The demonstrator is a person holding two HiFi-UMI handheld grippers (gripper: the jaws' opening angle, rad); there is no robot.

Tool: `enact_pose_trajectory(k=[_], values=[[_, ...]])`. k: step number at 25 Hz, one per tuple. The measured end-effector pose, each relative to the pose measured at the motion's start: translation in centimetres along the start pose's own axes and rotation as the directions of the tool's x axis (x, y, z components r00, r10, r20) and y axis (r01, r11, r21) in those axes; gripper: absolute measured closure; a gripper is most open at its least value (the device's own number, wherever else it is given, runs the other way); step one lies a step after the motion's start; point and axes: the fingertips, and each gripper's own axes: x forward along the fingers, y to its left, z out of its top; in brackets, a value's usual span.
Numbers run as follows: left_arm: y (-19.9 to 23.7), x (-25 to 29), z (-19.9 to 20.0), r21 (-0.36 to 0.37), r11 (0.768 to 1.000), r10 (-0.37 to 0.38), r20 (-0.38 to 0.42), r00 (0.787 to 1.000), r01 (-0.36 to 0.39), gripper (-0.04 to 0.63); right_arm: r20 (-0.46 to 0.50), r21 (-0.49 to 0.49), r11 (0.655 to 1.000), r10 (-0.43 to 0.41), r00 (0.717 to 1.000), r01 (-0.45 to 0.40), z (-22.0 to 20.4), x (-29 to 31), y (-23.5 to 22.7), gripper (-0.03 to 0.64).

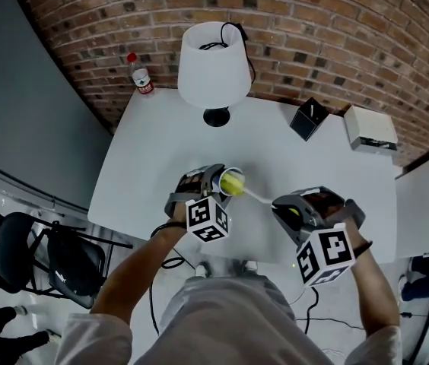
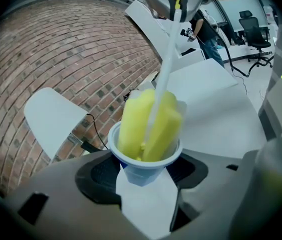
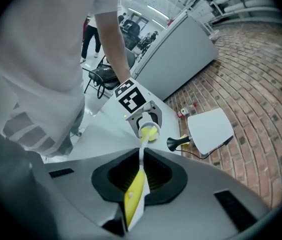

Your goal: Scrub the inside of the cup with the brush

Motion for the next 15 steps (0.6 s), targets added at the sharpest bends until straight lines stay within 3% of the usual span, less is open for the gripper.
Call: enact_pose_trajectory(k=[3, 9, 11, 15], values=[[0.2, -0.1, -0.6, -0.003, 1.0, 0.012, -0.007, 1.0, -0.012, 0.307, 0.035, 0.158, 0.987, 0.021, 0.999, -0.027, 0.5, 0.6, 0.1, 0.592], [0.1, 0.2, -0.1, 0.019, 0.999, 0.027, 0.006, 1.0, -0.028, 0.307, 0.075, 0.408, 0.911, 0.027, 0.997, -0.055, -0.1, 1.1, -0.6, 0.592], [0.0, 0.3, 0.0, 0.021, 0.999, 0.031, 0.01, 0.999, -0.031, 0.307, 0.091, 0.494, 0.866, 0.031, 0.995, -0.072, -0.3, 1.1, -0.9, 0.592], [0.1, 0.1, 0.1, 0.035, 0.998, 0.043, 0.015, 0.999, -0.044, 0.307, 0.147, 0.66, 0.739, 0.048, 0.988, -0.134, -0.7, 1.4, -0.9, 0.592]])
